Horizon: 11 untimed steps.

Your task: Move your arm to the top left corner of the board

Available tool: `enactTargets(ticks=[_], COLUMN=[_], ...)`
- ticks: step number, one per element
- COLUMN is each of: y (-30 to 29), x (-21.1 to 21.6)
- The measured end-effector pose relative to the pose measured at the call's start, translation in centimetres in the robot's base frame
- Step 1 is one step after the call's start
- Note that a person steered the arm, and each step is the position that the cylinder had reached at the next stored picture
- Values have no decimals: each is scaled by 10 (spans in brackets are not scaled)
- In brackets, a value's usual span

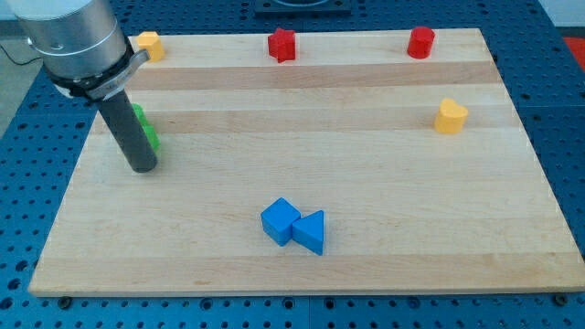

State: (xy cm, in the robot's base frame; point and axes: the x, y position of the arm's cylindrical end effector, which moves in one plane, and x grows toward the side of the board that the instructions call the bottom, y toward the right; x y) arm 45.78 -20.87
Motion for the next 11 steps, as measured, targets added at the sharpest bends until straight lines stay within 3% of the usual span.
enactTargets(ticks=[2,3,5,7,9,10,11], y=[9,63,113,45,-95,-95,-96], x=[-4,-5,-85,-108,-161,-161,-211])
